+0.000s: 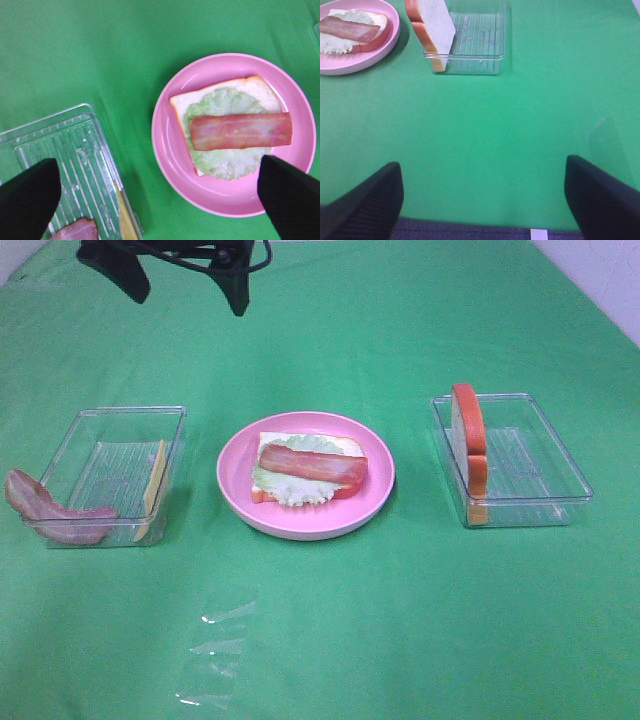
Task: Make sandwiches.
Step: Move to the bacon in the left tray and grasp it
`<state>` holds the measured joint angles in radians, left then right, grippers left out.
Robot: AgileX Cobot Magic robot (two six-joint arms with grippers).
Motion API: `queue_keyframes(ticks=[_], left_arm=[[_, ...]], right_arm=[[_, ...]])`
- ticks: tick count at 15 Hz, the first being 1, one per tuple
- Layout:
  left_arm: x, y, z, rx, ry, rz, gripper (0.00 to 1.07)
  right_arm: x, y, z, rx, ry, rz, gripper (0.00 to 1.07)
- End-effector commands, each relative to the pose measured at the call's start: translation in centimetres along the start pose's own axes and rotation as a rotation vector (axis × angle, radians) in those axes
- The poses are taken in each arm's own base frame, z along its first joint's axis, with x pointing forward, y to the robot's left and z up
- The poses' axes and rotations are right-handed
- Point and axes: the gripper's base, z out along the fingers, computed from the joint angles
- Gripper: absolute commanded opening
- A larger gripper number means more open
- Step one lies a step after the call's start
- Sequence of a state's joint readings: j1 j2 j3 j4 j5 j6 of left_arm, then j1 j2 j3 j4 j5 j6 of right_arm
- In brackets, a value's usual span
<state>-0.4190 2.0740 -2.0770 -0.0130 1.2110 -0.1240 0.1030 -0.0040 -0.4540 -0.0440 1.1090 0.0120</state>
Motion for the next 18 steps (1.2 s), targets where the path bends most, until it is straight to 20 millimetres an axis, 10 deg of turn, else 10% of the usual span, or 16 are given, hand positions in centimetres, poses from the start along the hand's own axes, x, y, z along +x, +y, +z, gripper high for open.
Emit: queue_keyframes(ticks=[1,14,18], left_arm=[[2.2,2.2,-1.9,-0.025,0.120,-0.056,1.02],[11.2,5.8,-3.1,-0.105,0.337,-0.166,1.02],[12.8,11.2,-3.4,-0.123,0.367,-0.269,1.02]], right_arm=[[0.1,0.0,-0.4,0.001,-0.037,0.001,0.84],[0.1,0.0,-0.4,0.001,-0.037,0.001,0.84],[0.1,0.0,-0.4,0.001,-0.037,0.001,0.84]])
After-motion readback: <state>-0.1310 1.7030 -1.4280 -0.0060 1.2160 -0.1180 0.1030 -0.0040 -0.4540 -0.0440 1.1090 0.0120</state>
